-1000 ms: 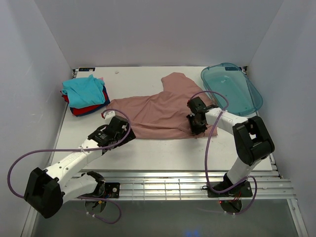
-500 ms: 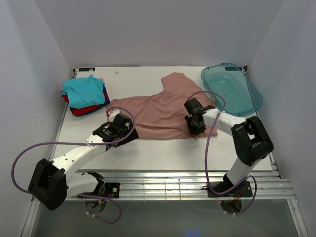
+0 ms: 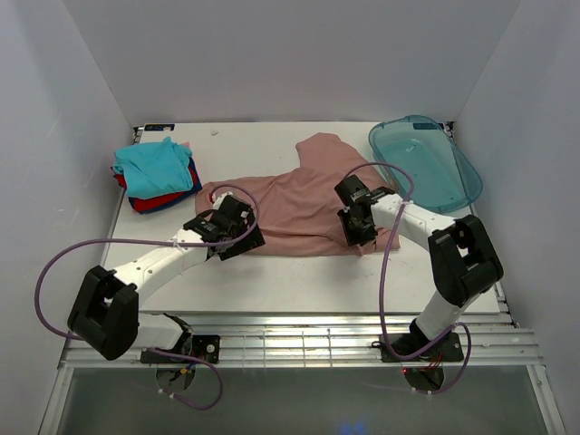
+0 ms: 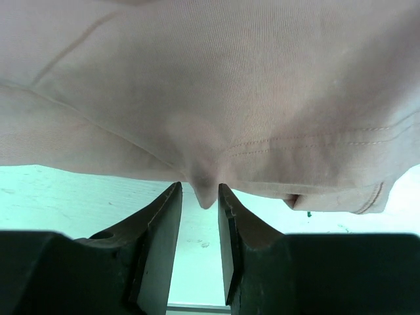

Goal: Fold and stack the t-shirts
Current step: Fold the tshirt

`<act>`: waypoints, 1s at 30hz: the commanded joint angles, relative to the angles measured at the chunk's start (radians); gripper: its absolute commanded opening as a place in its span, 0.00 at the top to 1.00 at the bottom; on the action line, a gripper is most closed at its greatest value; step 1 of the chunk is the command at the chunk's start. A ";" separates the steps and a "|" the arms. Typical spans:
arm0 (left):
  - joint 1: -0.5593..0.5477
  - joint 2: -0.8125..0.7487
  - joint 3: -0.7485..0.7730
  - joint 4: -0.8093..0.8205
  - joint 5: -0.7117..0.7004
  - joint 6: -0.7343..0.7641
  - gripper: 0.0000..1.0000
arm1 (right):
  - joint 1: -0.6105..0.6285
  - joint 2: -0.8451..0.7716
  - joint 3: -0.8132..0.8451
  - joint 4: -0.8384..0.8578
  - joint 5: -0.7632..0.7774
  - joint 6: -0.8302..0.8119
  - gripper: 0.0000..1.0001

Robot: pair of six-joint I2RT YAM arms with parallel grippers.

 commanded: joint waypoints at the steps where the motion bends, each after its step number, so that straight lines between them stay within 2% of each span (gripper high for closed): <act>1: -0.004 0.010 0.060 -0.023 0.023 0.015 0.14 | 0.007 -0.004 0.069 -0.052 -0.008 0.015 0.65; 11: -0.004 0.028 0.129 -0.079 0.020 0.033 0.14 | 0.010 0.043 0.062 -0.046 -0.054 0.027 0.65; 30: -0.004 0.042 0.158 -0.096 0.020 0.033 0.14 | 0.012 0.029 0.010 -0.051 -0.009 0.032 0.65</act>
